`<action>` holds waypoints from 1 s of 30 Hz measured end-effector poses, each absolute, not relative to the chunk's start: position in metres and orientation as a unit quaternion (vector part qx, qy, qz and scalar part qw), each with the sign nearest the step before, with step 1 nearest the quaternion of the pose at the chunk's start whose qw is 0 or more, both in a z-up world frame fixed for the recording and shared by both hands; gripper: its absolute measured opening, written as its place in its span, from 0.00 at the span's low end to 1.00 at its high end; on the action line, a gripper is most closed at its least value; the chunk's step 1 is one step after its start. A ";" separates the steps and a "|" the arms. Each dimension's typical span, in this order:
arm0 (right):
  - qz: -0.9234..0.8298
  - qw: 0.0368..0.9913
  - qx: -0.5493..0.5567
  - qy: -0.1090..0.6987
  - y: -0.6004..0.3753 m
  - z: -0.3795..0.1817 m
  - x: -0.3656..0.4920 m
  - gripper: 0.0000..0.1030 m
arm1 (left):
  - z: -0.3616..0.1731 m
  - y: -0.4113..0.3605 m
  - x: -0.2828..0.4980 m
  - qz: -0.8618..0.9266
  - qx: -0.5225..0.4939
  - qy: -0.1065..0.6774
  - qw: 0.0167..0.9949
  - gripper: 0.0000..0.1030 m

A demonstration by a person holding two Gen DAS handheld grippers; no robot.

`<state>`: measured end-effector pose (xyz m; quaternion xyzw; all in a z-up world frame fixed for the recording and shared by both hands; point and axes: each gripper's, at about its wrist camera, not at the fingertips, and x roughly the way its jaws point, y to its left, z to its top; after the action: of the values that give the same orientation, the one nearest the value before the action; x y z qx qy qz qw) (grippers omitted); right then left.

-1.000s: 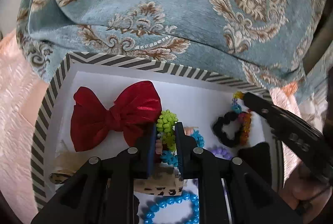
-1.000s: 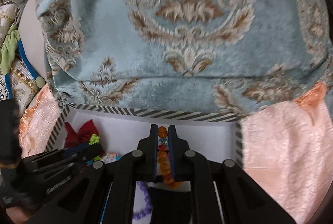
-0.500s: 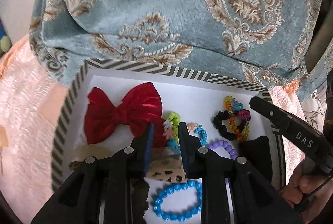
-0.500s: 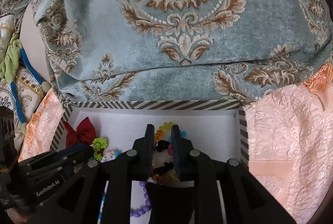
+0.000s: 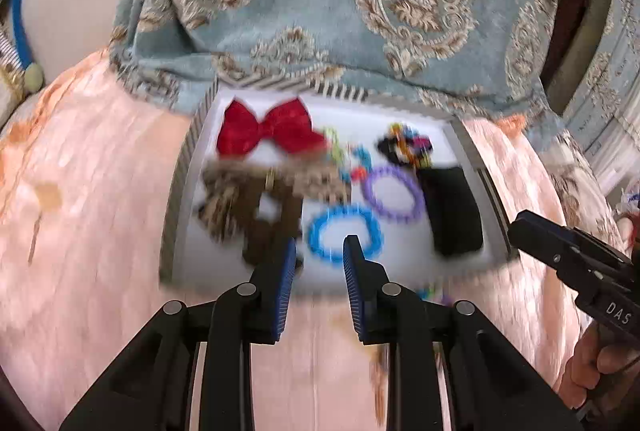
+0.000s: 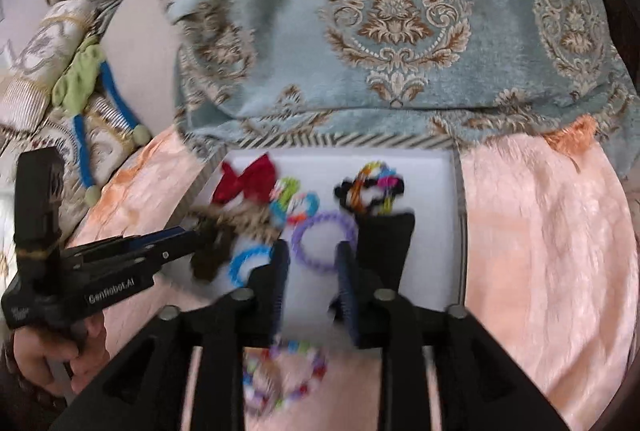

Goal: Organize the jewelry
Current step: 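Grasp the silver braided bracelet with the left gripper while the right gripper grasps the small bead strand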

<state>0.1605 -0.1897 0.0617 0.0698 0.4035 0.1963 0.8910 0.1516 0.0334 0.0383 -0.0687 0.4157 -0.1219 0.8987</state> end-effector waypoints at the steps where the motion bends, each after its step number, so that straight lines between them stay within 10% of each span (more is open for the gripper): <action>1: 0.200 0.888 0.069 0.409 -0.190 0.058 0.150 0.35 | 0.035 0.033 0.143 -0.125 -0.067 0.417 0.898 0.07; 30: 0.188 0.840 -0.040 0.507 -0.160 -0.028 0.149 0.36 | -0.029 -0.033 0.115 -0.181 0.036 0.494 0.850 0.00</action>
<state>0.1488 -0.1600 -0.0281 -0.0396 0.5075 0.1877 0.8400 0.1145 -0.0328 -0.0285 0.0365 0.4938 -0.1812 0.8497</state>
